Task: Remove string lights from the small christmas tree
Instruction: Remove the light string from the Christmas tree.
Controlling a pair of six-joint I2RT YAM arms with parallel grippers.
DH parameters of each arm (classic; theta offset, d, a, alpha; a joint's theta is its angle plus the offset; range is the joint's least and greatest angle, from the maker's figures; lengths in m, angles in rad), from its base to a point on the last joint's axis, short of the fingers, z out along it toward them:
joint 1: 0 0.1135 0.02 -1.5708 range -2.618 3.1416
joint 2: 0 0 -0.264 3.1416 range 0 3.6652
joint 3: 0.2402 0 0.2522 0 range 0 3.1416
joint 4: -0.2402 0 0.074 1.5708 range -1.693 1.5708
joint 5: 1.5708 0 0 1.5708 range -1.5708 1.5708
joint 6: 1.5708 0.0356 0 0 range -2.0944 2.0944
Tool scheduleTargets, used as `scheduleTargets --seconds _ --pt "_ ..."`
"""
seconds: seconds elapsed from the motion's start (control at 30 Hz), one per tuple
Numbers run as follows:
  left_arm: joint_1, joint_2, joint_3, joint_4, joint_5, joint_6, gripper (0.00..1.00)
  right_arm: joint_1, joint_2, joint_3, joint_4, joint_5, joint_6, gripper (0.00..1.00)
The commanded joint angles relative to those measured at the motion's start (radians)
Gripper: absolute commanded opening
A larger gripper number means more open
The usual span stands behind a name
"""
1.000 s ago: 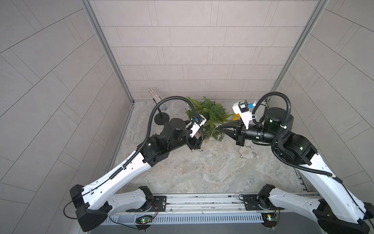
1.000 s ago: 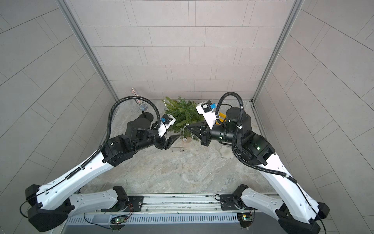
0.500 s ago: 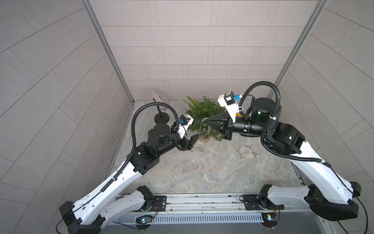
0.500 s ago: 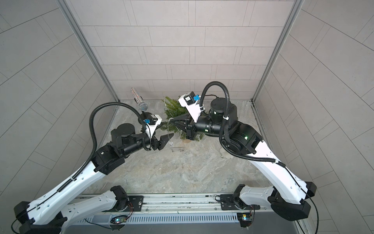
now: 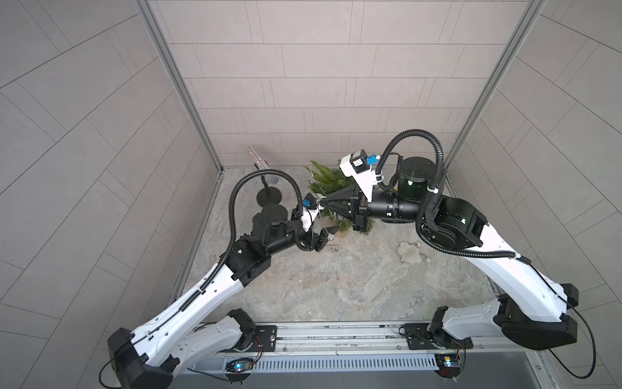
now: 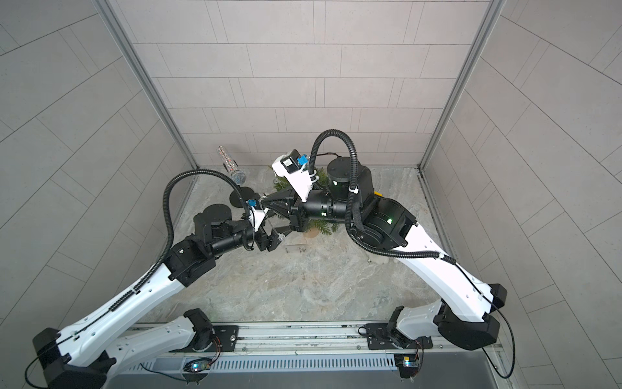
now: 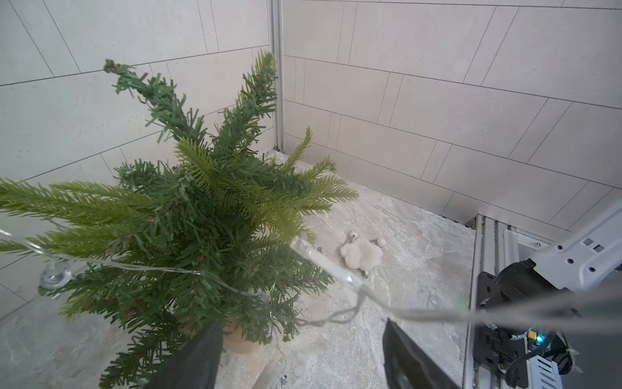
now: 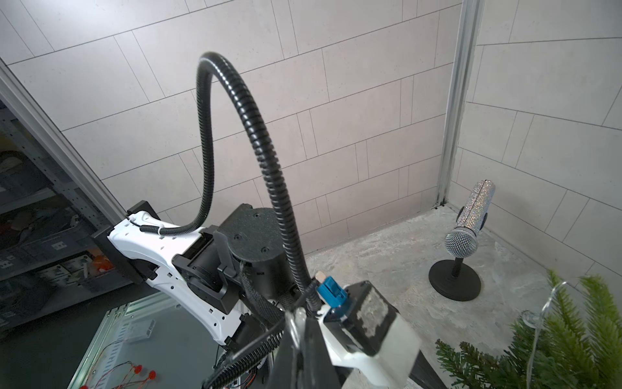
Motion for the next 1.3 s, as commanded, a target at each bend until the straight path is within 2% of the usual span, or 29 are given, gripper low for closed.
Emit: scheduleTargets --seconds 0.0,0.23,0.53,1.03,1.27 --pt "0.011 0.014 -0.004 0.083 -0.024 -0.012 0.77 0.012 -0.003 0.029 0.017 0.002 -0.016 0.0" --pt "0.043 0.016 -0.021 0.181 0.002 -0.06 0.7 0.018 -0.007 0.02 0.019 0.002 -0.015 0.0" --pt "0.045 0.037 -0.007 0.19 0.029 -0.055 0.64 0.023 -0.001 0.008 0.029 -0.006 -0.012 0.0" --pt "0.063 0.055 -0.003 0.231 0.089 -0.054 0.24 0.023 -0.086 -0.118 0.047 -0.058 -0.052 0.0" --pt "0.077 0.042 0.014 0.181 0.065 -0.038 0.07 0.022 -0.099 -0.149 0.006 -0.051 -0.084 0.0"
